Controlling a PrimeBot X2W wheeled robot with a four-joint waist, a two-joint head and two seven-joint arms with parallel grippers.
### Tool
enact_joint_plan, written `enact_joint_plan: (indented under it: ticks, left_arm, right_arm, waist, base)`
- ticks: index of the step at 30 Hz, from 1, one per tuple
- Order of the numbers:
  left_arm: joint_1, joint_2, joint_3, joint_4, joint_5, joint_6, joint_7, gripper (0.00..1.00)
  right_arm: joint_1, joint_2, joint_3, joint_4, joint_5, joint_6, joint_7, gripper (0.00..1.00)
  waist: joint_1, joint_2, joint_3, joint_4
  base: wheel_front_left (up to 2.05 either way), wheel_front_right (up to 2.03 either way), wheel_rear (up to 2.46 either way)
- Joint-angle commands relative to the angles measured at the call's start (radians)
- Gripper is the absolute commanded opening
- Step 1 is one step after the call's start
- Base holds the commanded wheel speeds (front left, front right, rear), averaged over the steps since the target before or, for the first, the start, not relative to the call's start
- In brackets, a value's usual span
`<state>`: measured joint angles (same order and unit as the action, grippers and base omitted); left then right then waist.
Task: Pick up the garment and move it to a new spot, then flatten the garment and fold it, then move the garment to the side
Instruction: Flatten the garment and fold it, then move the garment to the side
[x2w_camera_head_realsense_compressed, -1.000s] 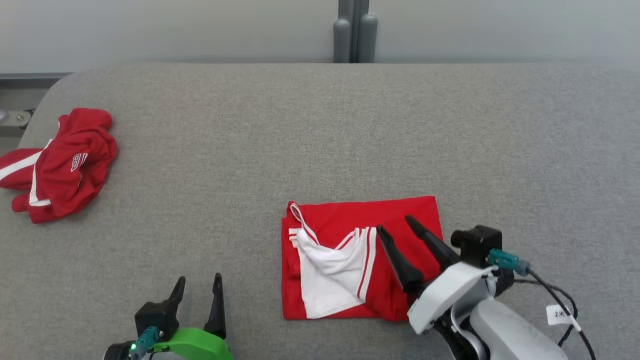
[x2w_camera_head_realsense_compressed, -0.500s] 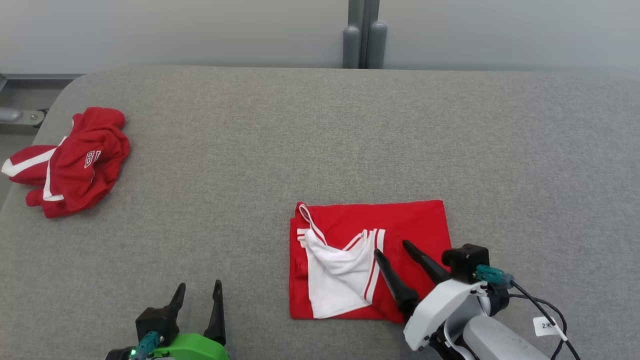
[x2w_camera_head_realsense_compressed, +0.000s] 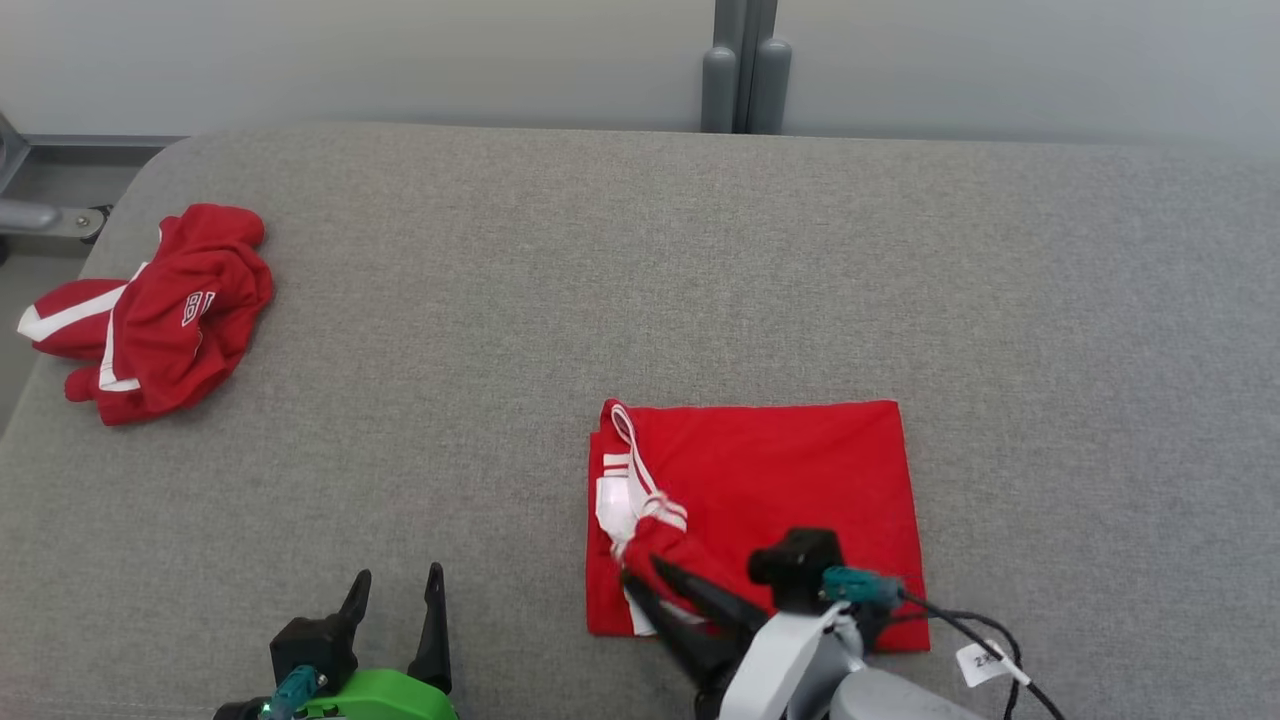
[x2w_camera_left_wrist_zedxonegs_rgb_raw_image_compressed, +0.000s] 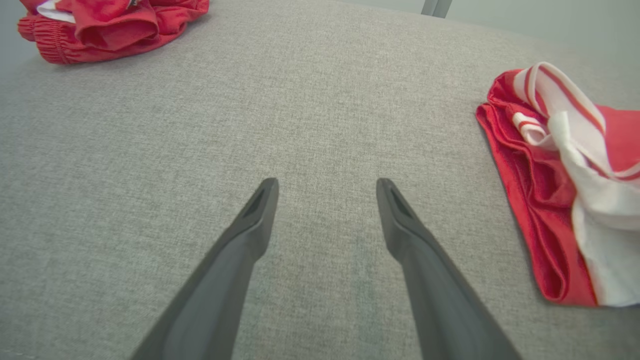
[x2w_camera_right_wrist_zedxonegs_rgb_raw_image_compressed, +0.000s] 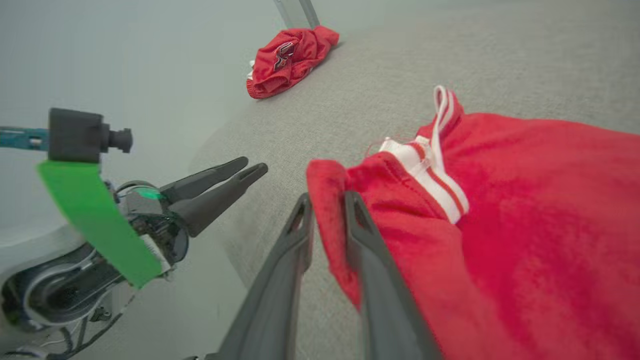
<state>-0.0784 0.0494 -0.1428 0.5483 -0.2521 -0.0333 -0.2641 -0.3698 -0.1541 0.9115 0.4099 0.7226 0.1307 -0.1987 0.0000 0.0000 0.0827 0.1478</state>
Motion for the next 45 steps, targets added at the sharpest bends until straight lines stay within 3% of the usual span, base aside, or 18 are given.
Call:
enact_joint_plan:
  ticks: [1, 4, 7, 13, 19, 23, 29, 41, 42, 43, 44, 45]
  left_arm:
    - [0.009, 0.003, 0.0, -0.001, -0.005, 0.005, 0.0, 1.0]
    - [0.006, 0.003, -0.001, -0.001, -0.006, 0.004, 0.0, 1.0]
    - [0.005, 0.003, 0.004, -0.002, -0.003, 0.006, 0.0, 1.0]
    - [0.015, 0.003, 0.013, -0.01, 0.007, 0.009, 0.0, 1.0]
    - [0.01, 0.003, 0.016, -0.019, 0.013, 0.01, 0.0, 1.0]
    - [0.004, 0.003, 0.012, -0.023, 0.015, 0.008, 0.0, 1.0]
    - [-0.008, 0.003, 0.003, -0.021, 0.019, 0.005, 0.0, 1.0]
    - [-0.026, 0.003, -0.003, -0.049, 0.024, 0.004, 0.0, 1.0]
    - [-0.025, 0.003, -0.005, -0.05, 0.025, 0.004, 0.0, 1.0]
    - [-0.027, 0.003, -0.005, -0.051, 0.025, 0.005, 0.0, 1.0]
    - [-0.029, 0.003, -0.006, -0.053, 0.025, 0.005, 0.0, 1.0]
    - [-0.031, 0.003, -0.005, -0.054, 0.025, 0.006, 0.0, 1.0]
  right_arm:
    - [-0.012, -0.008, 0.012, -0.011, 0.011, 0.0, 0.003, 1.0]
    - [-0.036, -0.039, 0.09, -0.054, 0.062, 0.0, -0.002, 1.0]
    - [-0.053, -0.069, 0.104, -0.06, 0.09, 0.0, -0.028, 1.0]
    - [-0.047, -0.097, -0.077, 0.055, 0.028, 0.0, -0.066, 1.0]
    - [0.013, -0.067, -0.337, 0.137, -0.126, 0.0, -0.066, 1.0]
    - [0.039, -0.038, -0.443, 0.179, -0.203, 0.0, -0.066, 1.0]
    - [0.053, -0.001, -0.526, 0.266, -0.256, 0.0, -0.067, 1.0]
    - [-0.01, 0.033, -0.529, 0.414, -0.216, 0.0, -0.057, 1.0]
    - [-0.014, 0.034, -0.522, 0.422, -0.209, 0.0, -0.054, 0.8]
    - [-0.017, 0.037, -0.515, 0.425, -0.201, 0.0, -0.054, 0.09]
    - [-0.019, 0.038, -0.509, 0.428, -0.195, 0.0, -0.055, 0.0]
    - [-0.021, 0.039, -0.502, 0.431, -0.19, 0.0, -0.055, 0.0]
  waist:
    - [0.0, 0.0, 0.0, -0.001]
    - [0.0, 0.0, 0.0, -0.006]
    - [0.0, 0.0, -0.002, -0.014]
    - [0.0, 0.0, -0.007, -0.032]
    - [0.0, 0.0, 0.001, -0.044]
    - [0.0, 0.0, 0.008, -0.044]
    - [0.0, 0.0, 0.017, -0.029]
    - [0.0, 0.0, 0.043, 0.013]
    - [0.0, 0.0, 0.044, 0.015]
    - [0.0, 0.0, 0.045, 0.018]
    - [0.0, 0.0, 0.046, 0.019]
    - [0.0, 0.0, 0.046, 0.019]
  base:
    - [0.0, 0.0, 0.0]
    - [0.0, 0.0, 0.0]
    - [0.0, 0.0, 0.0]
    - [0.0, 0.0, 0.0]
    - [0.0, 0.0, 0.0]
    - [0.0, 0.0, 0.0]
    - [0.0, 0.0, 0.0]
    - [0.0, 0.0, 0.0]
    - [0.0, 0.0, 0.0]
    - [0.0, 0.0, 0.0]
    - [0.0, 0.0, 0.0]
    - [0.0, 0.0, 0.0]
